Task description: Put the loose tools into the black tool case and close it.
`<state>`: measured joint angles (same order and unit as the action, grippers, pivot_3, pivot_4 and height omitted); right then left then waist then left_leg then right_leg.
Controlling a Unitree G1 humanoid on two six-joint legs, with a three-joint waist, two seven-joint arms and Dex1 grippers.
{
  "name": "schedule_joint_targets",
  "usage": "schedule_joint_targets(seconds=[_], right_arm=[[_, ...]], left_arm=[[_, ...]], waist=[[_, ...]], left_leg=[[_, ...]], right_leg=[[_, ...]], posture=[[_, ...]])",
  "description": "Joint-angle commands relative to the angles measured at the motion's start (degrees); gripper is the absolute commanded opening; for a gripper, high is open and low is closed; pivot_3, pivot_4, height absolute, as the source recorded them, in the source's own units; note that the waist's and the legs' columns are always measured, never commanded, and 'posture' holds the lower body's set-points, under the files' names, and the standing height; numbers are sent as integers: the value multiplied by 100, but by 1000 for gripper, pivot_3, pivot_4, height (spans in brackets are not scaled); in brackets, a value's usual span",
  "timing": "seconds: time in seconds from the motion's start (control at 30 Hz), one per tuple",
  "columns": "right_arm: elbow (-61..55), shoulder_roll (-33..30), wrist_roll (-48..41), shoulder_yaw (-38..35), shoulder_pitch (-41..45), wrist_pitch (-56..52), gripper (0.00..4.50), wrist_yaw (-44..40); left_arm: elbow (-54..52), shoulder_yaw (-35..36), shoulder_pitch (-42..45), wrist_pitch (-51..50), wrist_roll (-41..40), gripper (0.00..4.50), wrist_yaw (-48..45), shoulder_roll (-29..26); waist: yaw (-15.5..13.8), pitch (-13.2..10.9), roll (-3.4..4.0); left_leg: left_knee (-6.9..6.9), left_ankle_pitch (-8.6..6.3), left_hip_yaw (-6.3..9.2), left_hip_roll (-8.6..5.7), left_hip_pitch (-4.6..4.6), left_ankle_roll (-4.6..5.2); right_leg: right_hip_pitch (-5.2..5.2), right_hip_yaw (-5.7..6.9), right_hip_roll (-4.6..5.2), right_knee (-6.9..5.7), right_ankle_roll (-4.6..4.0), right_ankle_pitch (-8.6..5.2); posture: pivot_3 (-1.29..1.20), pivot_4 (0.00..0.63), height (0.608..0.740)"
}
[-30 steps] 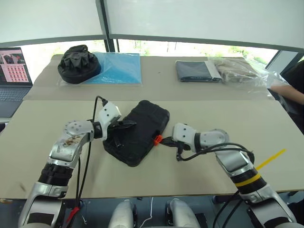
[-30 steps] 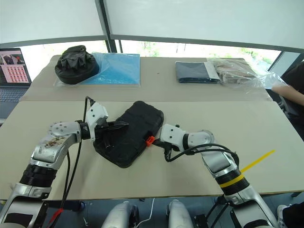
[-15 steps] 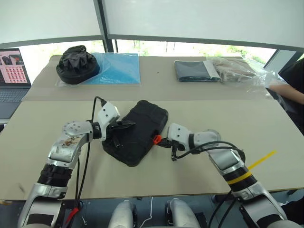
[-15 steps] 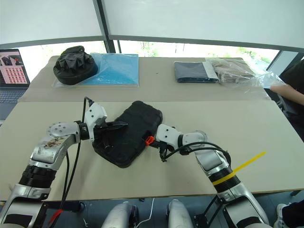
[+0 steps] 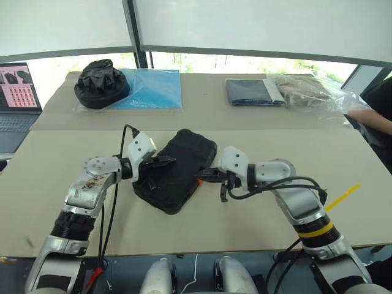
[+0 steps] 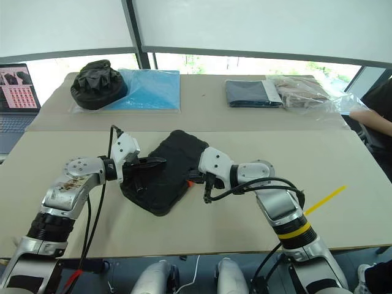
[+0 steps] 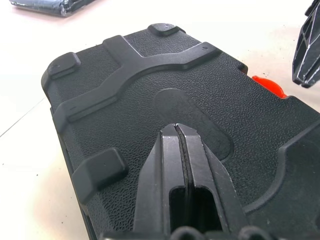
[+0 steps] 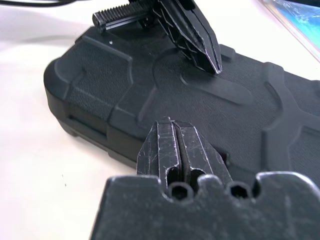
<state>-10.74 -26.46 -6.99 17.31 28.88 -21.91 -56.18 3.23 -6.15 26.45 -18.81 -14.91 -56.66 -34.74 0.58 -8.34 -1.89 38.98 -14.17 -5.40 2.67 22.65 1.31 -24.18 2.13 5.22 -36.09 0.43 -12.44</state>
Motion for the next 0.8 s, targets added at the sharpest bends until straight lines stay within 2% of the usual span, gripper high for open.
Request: schedule_joint_targets(seconds=[0.03, 0.3, 0.57, 0.8], right_arm=[[-81, -57, -70, -132, -52, 55, 0, 71], [-289, -536, -244, -338, -498, -150, 0, -14], [532, -133, 80, -88, -389, 360, 0, 331], [803, 224, 81, -8, -103, 493, 0, 350]], left_arm=[[286, -266, -204, -75, 219, 13, -49, 20], [270, -256, -265, -40, 263, 13, -94, -28], [260, -275, -268, -31, 312, 13, -138, -47], [243, -259, -286, -71, 335, 13, -179, -117]], waist=[[-4, 0, 0], [-4, 3, 3], [4, 10, 15], [24, 11, 16]], left_leg=[[0, 0, 0, 0, 0, 0], [-2, 0, 1, 1, 0, 0], [-3, 0, 0, -1, -3, 0], [-3, 0, 0, 2, -2, 0]], right_leg=[[0, 0, 0, 0, 0, 0], [0, 0, -1, 2, 0, 0], [0, -1, -5, 1, 14, -9], [-1, -3, -4, 1, 10, -7]], posture=[[0, 150, 740], [0, 150, 740], [0, 150, 740], [0, 150, 740]])
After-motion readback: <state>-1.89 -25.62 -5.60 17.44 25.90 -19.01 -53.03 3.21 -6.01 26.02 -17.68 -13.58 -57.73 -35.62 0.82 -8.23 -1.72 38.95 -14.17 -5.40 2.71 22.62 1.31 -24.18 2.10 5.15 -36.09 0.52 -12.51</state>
